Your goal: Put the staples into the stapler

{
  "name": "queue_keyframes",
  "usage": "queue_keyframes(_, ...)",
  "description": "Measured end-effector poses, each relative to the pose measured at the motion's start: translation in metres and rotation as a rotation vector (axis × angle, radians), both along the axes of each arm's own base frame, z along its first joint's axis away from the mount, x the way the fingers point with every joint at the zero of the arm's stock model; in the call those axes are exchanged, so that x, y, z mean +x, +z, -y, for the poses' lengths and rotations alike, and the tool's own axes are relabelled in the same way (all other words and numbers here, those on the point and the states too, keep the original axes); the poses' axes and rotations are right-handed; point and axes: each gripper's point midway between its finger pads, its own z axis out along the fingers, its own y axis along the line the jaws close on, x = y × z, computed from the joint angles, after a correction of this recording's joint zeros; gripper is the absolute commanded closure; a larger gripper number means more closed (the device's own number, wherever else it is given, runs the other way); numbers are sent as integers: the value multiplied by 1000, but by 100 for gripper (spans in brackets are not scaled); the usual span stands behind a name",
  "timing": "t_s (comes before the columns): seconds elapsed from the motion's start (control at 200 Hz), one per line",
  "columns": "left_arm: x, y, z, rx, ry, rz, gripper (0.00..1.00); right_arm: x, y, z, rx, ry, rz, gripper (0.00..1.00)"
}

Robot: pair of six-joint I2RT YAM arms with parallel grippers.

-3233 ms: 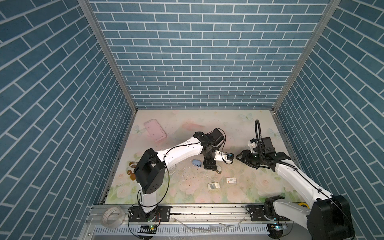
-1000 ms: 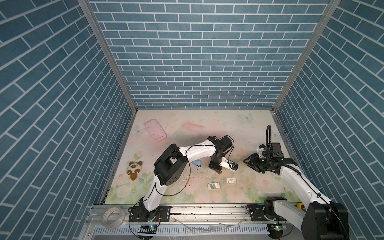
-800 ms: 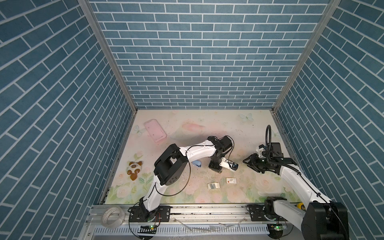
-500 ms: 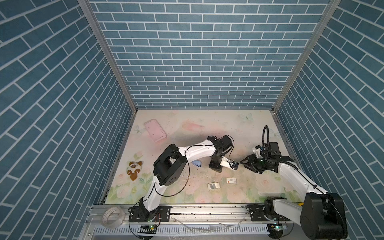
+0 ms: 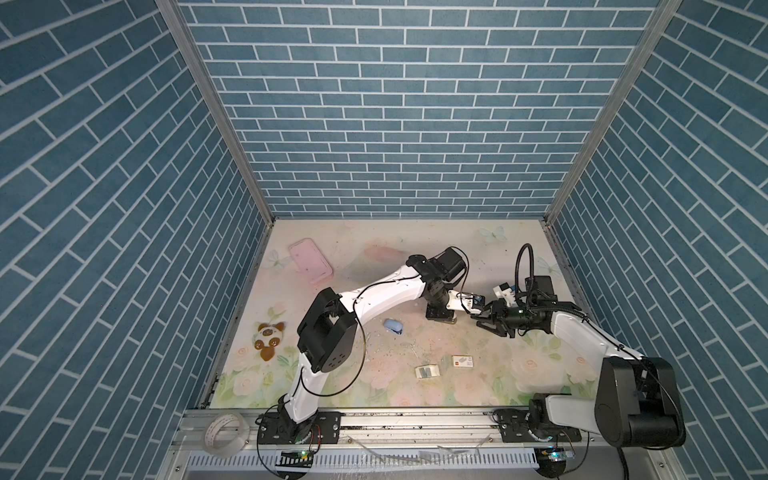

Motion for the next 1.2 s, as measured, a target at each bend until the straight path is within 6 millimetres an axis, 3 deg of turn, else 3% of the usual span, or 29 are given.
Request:
queue_keyframes(0.325, 3, 28, 14, -80, 46, -31, 90, 0, 12, -19, 82, 67, 34, 70)
queue_keyframes(1.2, 8, 47, 14, -127, 108, -99, 92, 4, 21, -32, 172, 78, 85, 79)
